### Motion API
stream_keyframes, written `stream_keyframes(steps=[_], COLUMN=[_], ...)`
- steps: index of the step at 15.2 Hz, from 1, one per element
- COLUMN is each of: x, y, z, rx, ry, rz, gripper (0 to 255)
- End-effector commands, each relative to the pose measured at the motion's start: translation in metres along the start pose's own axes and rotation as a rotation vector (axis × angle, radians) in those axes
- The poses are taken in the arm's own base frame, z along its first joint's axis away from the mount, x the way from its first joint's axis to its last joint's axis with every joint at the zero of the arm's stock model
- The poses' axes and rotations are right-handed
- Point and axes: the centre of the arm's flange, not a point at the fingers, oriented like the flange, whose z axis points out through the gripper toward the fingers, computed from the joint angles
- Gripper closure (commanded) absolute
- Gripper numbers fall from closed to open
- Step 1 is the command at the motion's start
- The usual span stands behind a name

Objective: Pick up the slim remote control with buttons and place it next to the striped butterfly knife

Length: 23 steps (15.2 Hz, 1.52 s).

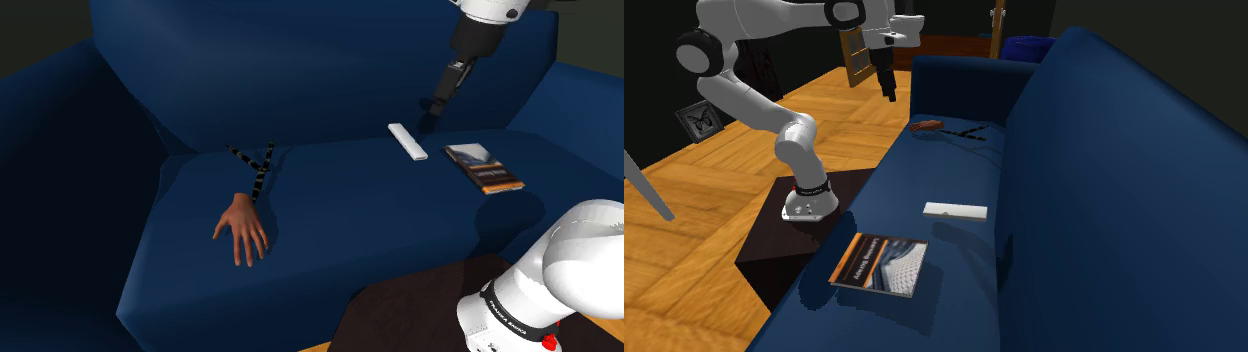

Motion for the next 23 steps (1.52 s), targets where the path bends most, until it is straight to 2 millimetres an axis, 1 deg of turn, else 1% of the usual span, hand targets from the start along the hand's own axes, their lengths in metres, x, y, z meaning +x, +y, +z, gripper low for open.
stream_keyframes(steps=[1, 12, 23], x=[0.0, 0.044, 0.072], y=[0.0, 0.102, 0.207], z=[0.0, 0.097, 0.196], rx=[0.0, 0.022, 0.045], ry=[0.0, 0.006, 0.011], rz=[0.0, 0.152, 0.304], gripper=[0, 0, 0])
